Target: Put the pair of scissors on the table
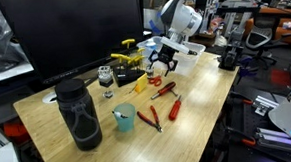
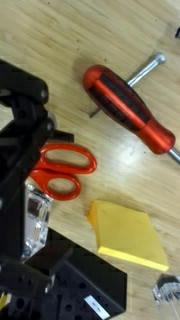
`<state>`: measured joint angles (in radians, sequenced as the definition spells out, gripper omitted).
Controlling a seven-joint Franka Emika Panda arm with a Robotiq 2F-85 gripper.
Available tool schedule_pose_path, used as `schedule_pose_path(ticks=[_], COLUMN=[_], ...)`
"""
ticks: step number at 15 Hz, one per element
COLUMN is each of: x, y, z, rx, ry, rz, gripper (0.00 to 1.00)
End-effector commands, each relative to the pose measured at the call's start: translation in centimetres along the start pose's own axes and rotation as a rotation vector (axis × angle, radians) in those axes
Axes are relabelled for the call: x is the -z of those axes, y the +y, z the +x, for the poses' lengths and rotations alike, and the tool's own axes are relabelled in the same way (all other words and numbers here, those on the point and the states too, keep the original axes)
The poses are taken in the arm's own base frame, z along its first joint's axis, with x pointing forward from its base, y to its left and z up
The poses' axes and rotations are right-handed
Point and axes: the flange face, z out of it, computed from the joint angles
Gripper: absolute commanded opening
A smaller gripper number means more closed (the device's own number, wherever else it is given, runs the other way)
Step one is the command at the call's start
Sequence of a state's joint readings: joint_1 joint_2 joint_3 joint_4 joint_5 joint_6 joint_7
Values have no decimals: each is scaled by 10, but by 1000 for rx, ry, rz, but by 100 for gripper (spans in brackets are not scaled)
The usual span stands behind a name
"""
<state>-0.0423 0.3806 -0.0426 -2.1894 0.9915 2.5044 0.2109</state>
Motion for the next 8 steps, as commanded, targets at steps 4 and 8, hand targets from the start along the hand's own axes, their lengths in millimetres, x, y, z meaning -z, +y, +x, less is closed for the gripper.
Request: schedule_pose_path(ticks=[4, 8], x=[19, 11], y=[-10, -5], z=[-14, -11], rx=[59, 50], ry=[-36, -41], rz=[23, 10], gripper=[100, 100])
